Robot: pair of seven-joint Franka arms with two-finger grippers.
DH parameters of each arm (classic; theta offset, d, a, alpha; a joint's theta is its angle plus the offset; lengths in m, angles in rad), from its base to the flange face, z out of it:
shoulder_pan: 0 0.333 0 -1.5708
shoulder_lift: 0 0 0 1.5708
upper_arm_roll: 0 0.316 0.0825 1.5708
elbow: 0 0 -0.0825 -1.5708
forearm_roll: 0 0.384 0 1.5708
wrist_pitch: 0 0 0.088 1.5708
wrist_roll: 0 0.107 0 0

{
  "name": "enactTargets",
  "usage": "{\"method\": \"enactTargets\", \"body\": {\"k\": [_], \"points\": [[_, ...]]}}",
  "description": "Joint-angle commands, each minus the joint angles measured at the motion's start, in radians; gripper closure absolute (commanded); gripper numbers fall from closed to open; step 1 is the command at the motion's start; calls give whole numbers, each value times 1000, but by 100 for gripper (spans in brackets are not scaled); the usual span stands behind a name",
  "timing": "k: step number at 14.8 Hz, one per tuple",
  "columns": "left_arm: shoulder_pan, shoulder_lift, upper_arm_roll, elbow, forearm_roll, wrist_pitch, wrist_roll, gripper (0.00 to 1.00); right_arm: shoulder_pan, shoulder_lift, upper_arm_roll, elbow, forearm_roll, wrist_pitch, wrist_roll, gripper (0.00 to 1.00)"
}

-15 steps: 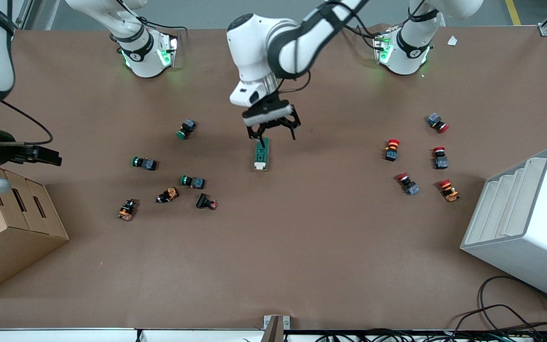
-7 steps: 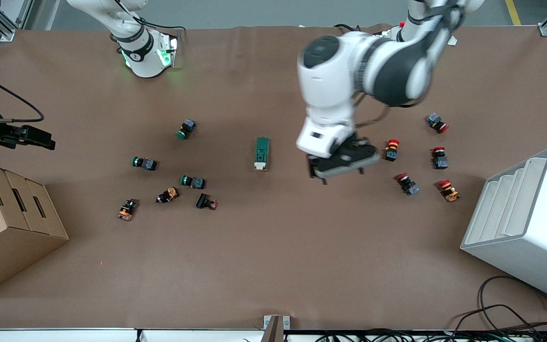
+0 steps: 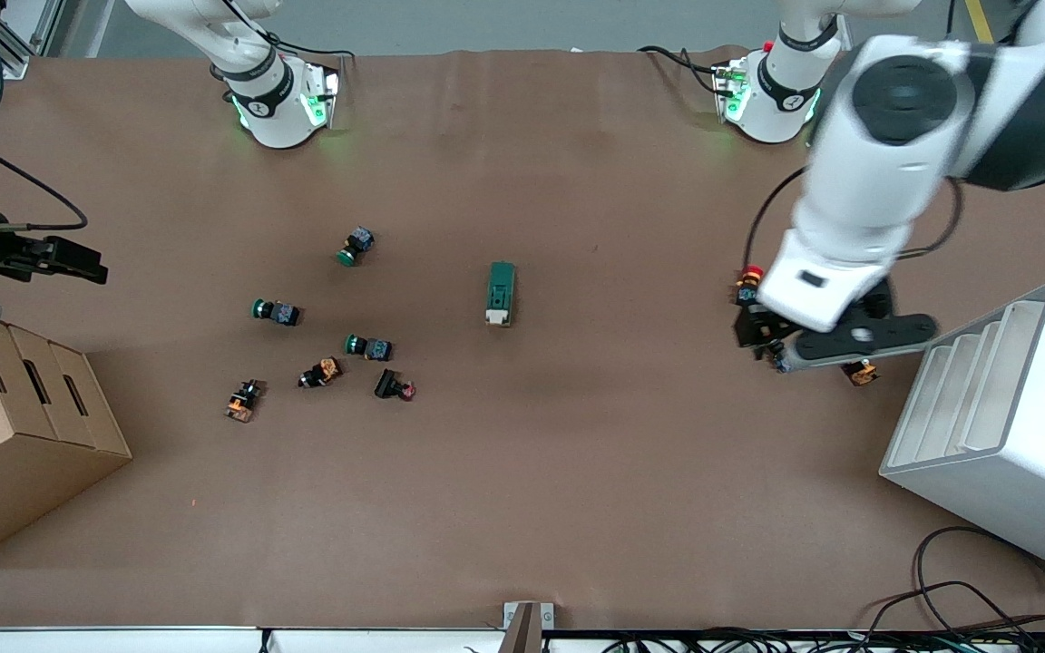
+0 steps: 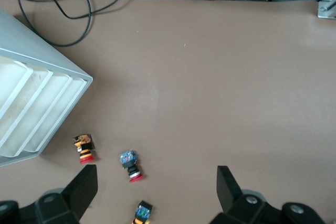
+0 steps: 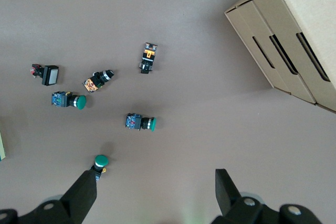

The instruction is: Close load switch with both arms

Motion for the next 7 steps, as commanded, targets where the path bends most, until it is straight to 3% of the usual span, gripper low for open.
{"method": "enactTargets", "body": {"k": [1,7], "points": [[29,-71,44,-17,-104,-73,56,0,17,-26,-21,-13,-19,-3,6,0],[46,-145,138,-23,-197,-182,233,0,9,-26,-21,-1,-19,-4,0,0]]}}
